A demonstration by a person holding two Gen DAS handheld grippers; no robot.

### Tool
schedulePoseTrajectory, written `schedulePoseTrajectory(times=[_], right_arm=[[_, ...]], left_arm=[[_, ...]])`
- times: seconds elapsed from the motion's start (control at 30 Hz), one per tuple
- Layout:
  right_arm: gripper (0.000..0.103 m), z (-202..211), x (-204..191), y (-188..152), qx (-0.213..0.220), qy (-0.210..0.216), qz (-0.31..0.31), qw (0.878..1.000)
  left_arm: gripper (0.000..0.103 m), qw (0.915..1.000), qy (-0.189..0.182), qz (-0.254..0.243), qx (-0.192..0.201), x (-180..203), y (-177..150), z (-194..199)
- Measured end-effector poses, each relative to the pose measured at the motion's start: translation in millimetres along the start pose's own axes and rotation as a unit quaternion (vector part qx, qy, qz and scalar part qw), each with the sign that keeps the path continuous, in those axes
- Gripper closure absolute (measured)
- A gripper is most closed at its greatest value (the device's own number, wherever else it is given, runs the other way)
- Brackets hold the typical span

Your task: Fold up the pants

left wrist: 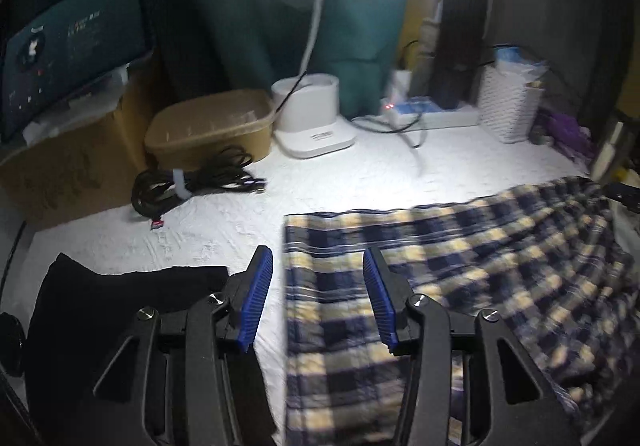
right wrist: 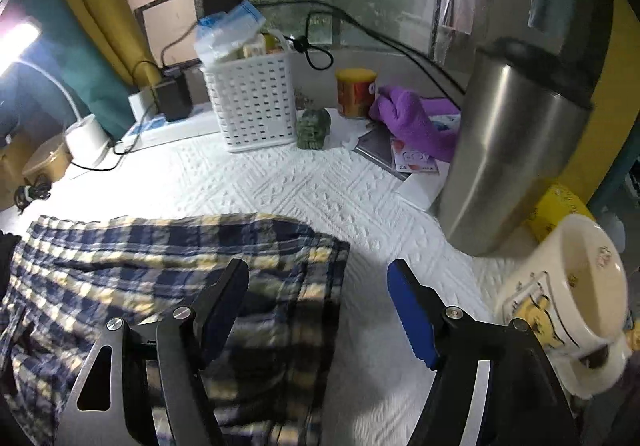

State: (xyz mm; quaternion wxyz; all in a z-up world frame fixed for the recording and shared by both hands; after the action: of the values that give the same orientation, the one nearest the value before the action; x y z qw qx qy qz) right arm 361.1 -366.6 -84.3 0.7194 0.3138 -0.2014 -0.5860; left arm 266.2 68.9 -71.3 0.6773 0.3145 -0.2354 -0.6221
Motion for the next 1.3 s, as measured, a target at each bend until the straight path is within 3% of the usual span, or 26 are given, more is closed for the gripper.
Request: schedulePoseTrajectory(times=[0.13, 0.6, 0.93, 1.03, 1.17, 1.3], right_arm=[[0.029, 24.7, -7.4, -5.5, 0.013, 0.003, 0.010, 1.000], [0.029, 91.4, -26.0, -38.5, 0.062, 0.021, 0.020, 0.998], [0.029, 114.2, -32.0, -96.5, 0.061, 0.029, 0.015, 0.998], [0.029, 118.2, -33.3, -114.7, 0.059, 0.028, 0.013, 0.998], [0.029, 122.9, -32.5, -137.4, 0.054, 0.022, 0.008, 0.998], [0.029, 127.8, -24.0, -153.2, 0.049, 0.010, -0.003, 0.999]], left_arm=[[0.049, 0.9997, -0.020, -0.009, 0.015, 17.3, -6.4, 19.3], [0.048, 0.9966, -0.068, -0.036, 0.031, 51.9, -40.2, 61.3], [0.040, 0.9928, -0.100, -0.061, 0.024, 68.9, -72.6, 76.8], [0.039, 0.9902, -0.113, -0.080, 0.020, 78.5, -78.9, 79.0], [0.029, 0.9841, -0.135, -0.114, 0.019, 97.4, -79.0, 82.0], [0.028, 0.9802, -0.140, -0.140, 0.010, 112.0, -80.1, 80.8]])
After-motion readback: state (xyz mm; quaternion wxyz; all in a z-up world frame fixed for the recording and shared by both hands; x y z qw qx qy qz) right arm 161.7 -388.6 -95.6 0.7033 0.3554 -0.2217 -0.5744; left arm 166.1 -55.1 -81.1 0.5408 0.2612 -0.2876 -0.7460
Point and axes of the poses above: each gripper's, at about its wrist camera, not at the fingertips, and z roughly against the way its jaws point, x to its right, y to its top, the point moved 2 cm from there along -z, roughly the way its jaws point, and after that the axes turned 7 degrees about y, right-handed, at the moved point
